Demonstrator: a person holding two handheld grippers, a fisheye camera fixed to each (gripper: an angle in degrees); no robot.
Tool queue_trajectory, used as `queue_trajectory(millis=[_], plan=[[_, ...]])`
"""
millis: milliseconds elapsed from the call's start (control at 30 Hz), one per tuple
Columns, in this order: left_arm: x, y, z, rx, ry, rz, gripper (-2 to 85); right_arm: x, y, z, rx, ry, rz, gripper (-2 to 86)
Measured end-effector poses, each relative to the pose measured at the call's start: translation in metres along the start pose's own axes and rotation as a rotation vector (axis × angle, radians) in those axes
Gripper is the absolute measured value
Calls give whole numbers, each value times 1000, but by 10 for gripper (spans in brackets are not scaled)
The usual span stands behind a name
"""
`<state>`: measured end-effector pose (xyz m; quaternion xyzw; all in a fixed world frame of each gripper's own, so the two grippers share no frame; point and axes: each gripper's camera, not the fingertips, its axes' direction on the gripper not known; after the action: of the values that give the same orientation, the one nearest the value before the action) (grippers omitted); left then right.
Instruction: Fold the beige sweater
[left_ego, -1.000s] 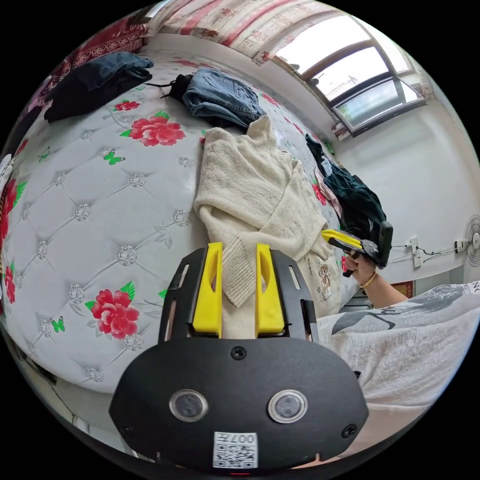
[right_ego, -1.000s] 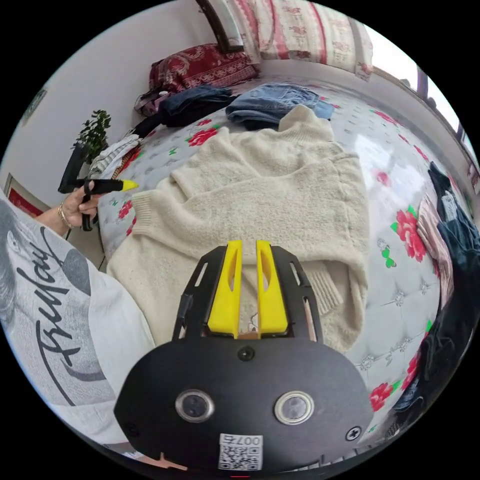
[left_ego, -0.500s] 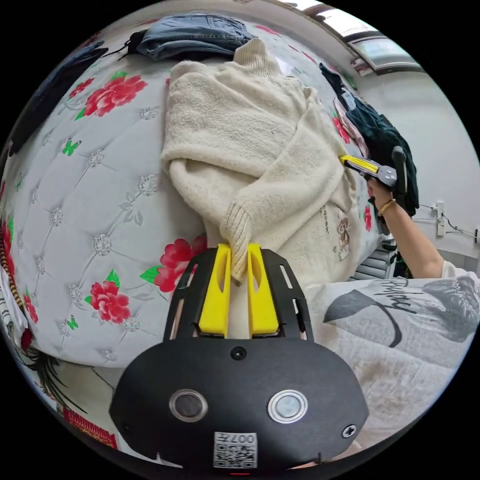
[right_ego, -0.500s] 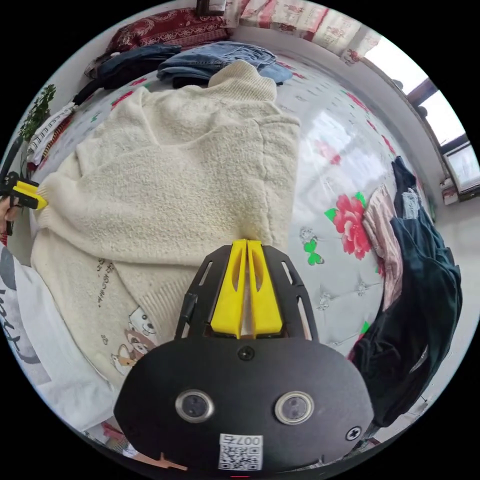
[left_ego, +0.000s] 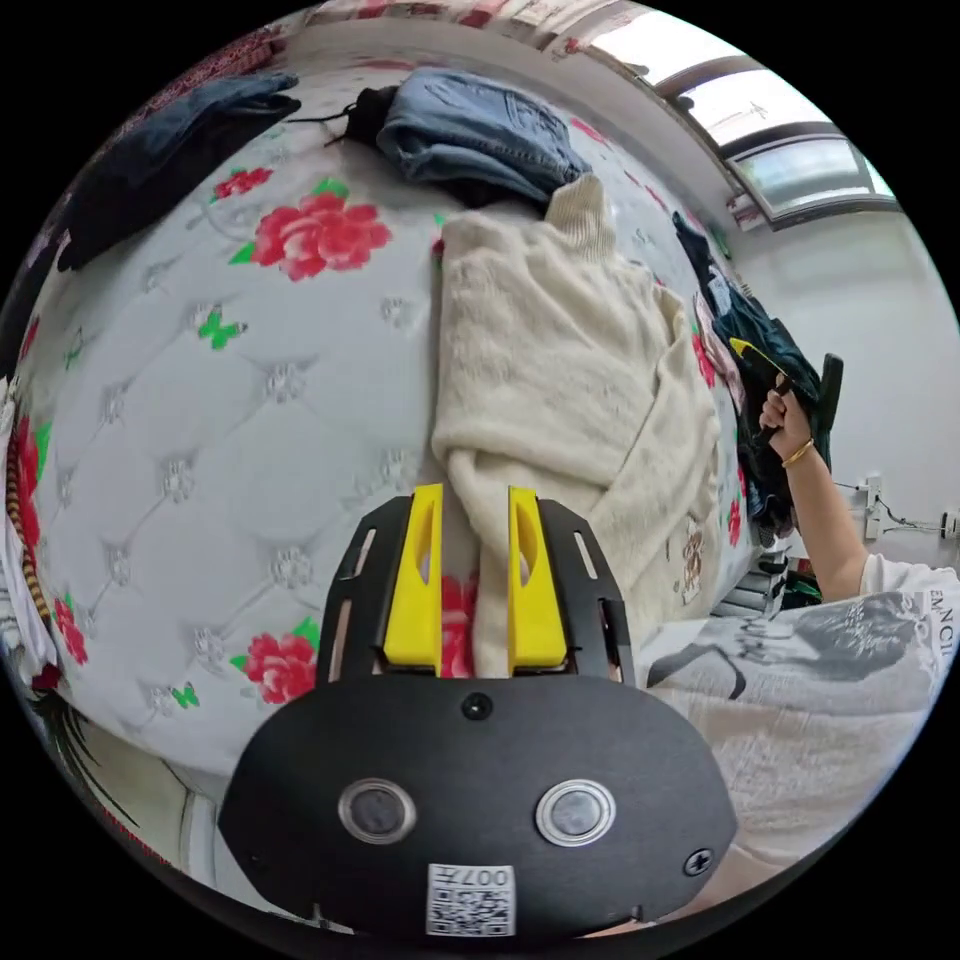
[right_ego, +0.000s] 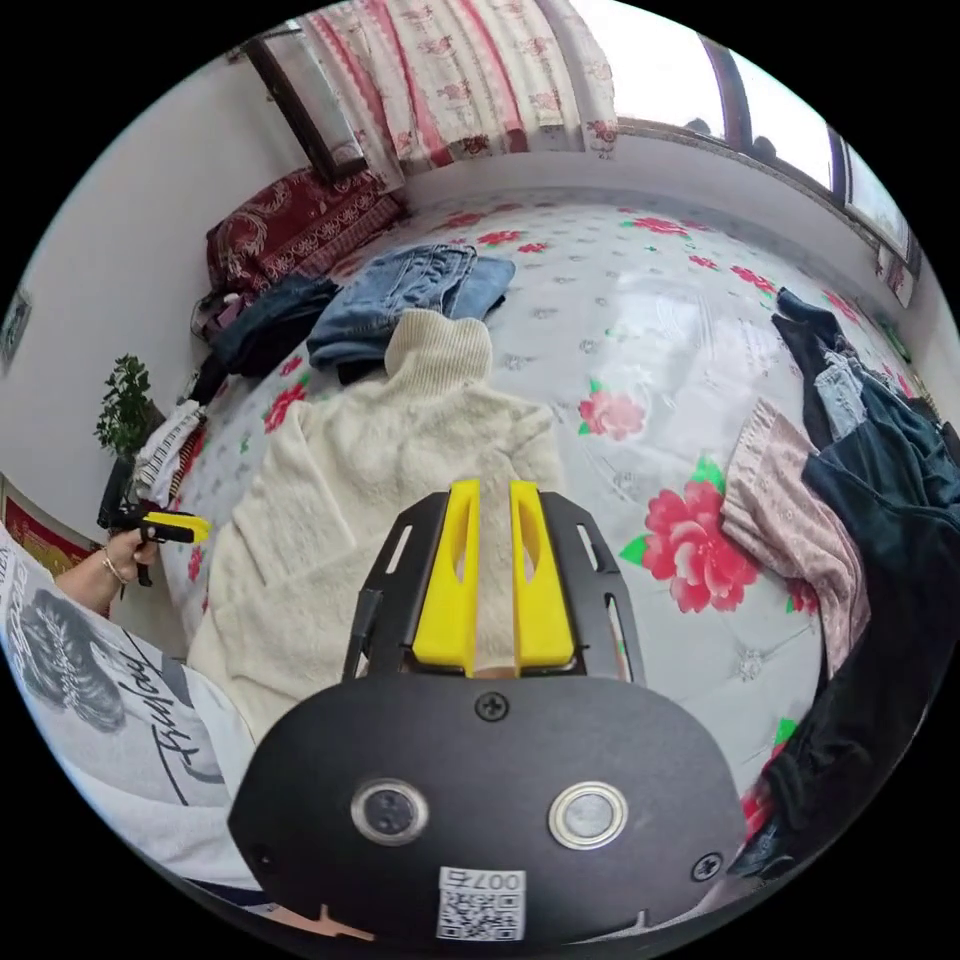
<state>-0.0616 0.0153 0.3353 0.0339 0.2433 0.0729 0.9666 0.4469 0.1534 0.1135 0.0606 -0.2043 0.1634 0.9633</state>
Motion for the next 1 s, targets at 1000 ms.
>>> queue_trajectory(millis=[1000], plan=[[144,-28,53,162,205,773,29,3,27,-65,-156,-324,-509,8]])
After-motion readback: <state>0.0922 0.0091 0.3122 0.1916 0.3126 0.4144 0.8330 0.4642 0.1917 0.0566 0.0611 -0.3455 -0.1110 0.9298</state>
